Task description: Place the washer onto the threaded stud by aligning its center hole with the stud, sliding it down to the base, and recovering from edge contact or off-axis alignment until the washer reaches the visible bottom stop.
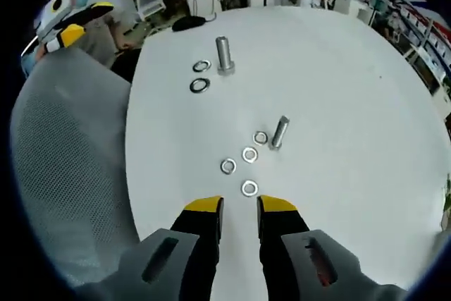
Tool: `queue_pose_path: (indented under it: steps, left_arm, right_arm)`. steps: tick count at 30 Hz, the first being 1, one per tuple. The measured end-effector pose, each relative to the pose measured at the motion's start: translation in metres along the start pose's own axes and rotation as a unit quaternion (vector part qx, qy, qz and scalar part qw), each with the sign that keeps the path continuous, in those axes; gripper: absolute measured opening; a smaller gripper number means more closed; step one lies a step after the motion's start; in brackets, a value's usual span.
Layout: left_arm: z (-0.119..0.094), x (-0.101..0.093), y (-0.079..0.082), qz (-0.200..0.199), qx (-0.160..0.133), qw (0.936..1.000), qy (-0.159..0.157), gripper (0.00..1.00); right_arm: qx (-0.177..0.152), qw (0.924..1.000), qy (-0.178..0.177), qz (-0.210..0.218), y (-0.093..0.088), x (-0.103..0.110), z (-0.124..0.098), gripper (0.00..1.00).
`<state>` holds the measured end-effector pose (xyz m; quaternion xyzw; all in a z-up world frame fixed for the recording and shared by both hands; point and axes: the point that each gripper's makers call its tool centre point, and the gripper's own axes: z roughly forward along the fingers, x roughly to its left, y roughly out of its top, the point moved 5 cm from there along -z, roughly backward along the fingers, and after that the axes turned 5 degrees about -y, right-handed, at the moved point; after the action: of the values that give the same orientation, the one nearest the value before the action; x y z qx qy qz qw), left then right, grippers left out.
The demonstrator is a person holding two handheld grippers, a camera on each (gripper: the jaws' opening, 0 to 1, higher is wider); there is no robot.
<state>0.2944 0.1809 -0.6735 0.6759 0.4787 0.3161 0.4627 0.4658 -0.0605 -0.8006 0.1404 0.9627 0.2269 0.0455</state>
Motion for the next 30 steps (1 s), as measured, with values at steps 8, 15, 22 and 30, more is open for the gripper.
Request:
queue_pose_path:
  steps: [8, 15, 22, 30]
  left_arm:
    - [0.0, 0.001, 0.0, 0.0, 0.0, 1.0, 0.001, 0.36]
    - [0.0, 0.001, 0.0, -0.001, -0.001, 1.0, 0.002, 0.36]
    - [0.0, 0.001, 0.0, -0.002, -0.001, 1.0, 0.003, 0.36]
    - [0.0, 0.001, 0.0, -0.001, 0.0, 1.0, 0.004, 0.35]
  right_arm:
    - [0.015, 0.9998, 0.004, -0.014, -0.005, -0.003, 0.014, 0.21]
    - [0.017, 0.9999, 0.003, 0.0, -0.004, -0.006, 0.024, 0.21]
    - [0.027, 0.9996, -0.002, -0.009, -0.008, -0.005, 0.03, 0.21]
    - [0.014, 0.9997, -0.021, -0.006, -0.007, -0.008, 0.032, 0.16]
